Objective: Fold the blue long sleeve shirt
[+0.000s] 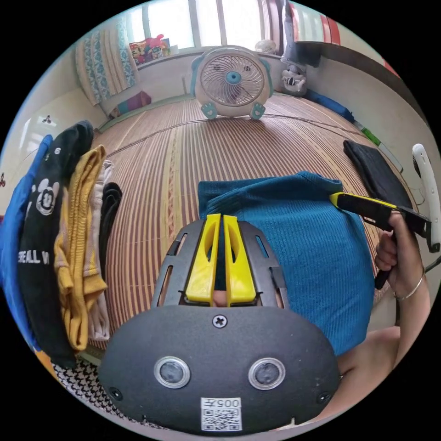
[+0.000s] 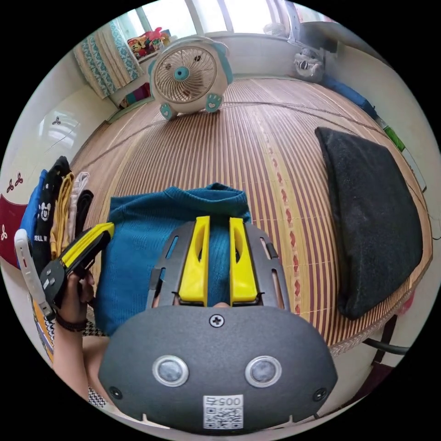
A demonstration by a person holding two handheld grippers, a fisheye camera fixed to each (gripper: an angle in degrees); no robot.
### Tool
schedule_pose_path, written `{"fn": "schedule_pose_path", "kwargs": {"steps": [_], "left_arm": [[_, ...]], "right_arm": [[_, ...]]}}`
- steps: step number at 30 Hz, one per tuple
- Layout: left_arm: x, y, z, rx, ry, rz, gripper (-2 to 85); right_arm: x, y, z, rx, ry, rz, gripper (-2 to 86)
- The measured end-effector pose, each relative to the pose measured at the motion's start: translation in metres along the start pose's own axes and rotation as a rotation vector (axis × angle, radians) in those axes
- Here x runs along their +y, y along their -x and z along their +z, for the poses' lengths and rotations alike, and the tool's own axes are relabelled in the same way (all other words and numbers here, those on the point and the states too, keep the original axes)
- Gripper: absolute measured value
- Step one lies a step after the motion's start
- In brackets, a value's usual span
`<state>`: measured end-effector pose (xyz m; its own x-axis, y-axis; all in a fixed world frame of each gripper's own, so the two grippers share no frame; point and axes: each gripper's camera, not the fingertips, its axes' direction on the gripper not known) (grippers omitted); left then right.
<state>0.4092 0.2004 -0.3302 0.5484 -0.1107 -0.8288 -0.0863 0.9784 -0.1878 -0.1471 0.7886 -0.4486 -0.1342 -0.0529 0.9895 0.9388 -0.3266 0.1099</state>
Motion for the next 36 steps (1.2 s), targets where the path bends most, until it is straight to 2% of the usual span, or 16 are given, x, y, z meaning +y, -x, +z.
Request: {"fn": "schedule_pose_path", "kwargs": {"steps": [2,5,16,18,23,30,36], "left_arm": [[0.000,0.005,-0.017,0.025,-0.081,-0.021,4.1],[-0.001,0.011,-0.024,0.087,-0.105,-0.043,4.3],[-0.016,0.010,0.017,0.057,0.047,-0.017,4.8],[-0.015,0.010,0.023,0.064,0.067,-0.010,4.8],[-0.010,0.016,0.016,0.062,0.047,-0.004,5.2],[0.021,0.045,-0.033,0.081,-0.069,-0.021,7.1],[0.059,0.075,-0.066,0.089,-0.073,-0.048,6.4]], "right_arm": [[0.001,0.000,-0.026,-0.054,-0.132,0.012,5.0],[-0.001,0.002,-0.032,-0.033,-0.167,-0.005,6.1],[-0.023,-0.007,0.038,-0.031,0.004,0.064,8.6],[-0.024,-0.010,0.039,-0.040,-0.012,0.075,8.3],[-0.028,-0.014,0.043,-0.042,-0.009,0.094,7.3],[-0.023,-0.021,0.044,-0.048,0.012,0.098,5.8],[-0.011,-0.046,0.040,-0.108,0.012,0.206,3.5]]}}
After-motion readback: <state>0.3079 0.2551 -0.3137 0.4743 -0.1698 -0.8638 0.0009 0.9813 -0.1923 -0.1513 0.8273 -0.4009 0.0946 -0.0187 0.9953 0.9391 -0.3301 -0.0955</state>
